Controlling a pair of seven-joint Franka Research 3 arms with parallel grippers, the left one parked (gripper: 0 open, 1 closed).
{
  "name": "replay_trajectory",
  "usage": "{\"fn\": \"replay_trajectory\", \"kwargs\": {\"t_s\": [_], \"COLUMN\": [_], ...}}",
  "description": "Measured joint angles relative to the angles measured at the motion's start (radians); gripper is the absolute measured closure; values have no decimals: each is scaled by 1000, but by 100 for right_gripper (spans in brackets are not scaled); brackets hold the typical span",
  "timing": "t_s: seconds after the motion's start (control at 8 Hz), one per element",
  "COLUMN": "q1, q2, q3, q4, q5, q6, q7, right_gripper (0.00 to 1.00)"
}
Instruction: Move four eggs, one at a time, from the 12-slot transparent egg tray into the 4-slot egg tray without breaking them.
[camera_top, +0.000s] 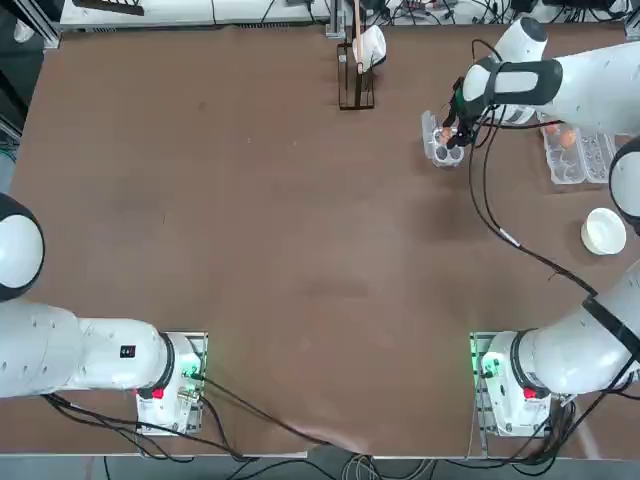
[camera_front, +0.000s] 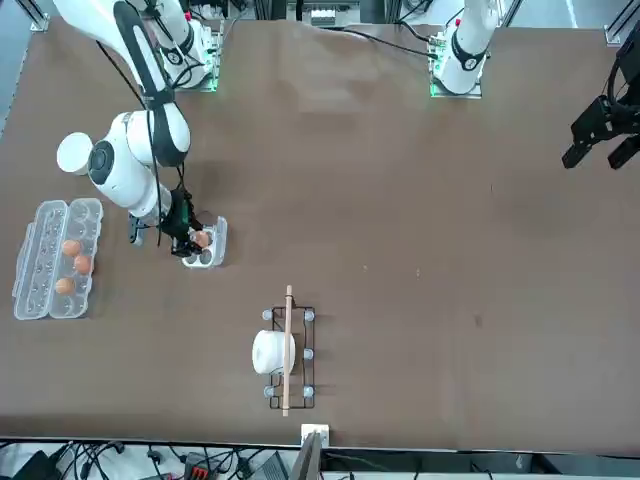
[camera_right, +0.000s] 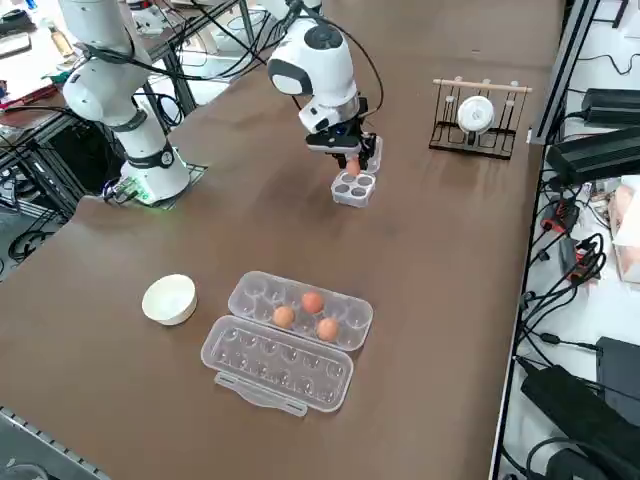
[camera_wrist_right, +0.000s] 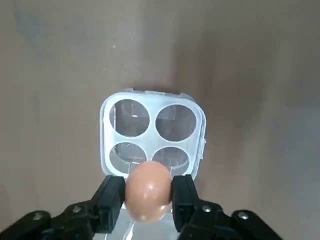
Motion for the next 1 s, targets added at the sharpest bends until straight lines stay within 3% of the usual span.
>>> {"fn": "replay_trajectory", "kwargs": {"t_s": [1.0], "q1": [17], "q2": [35], "q3": [1], "q4": [-16], "q5": [16], "q6": [17], "q7": [2], "right_gripper": [44]}}
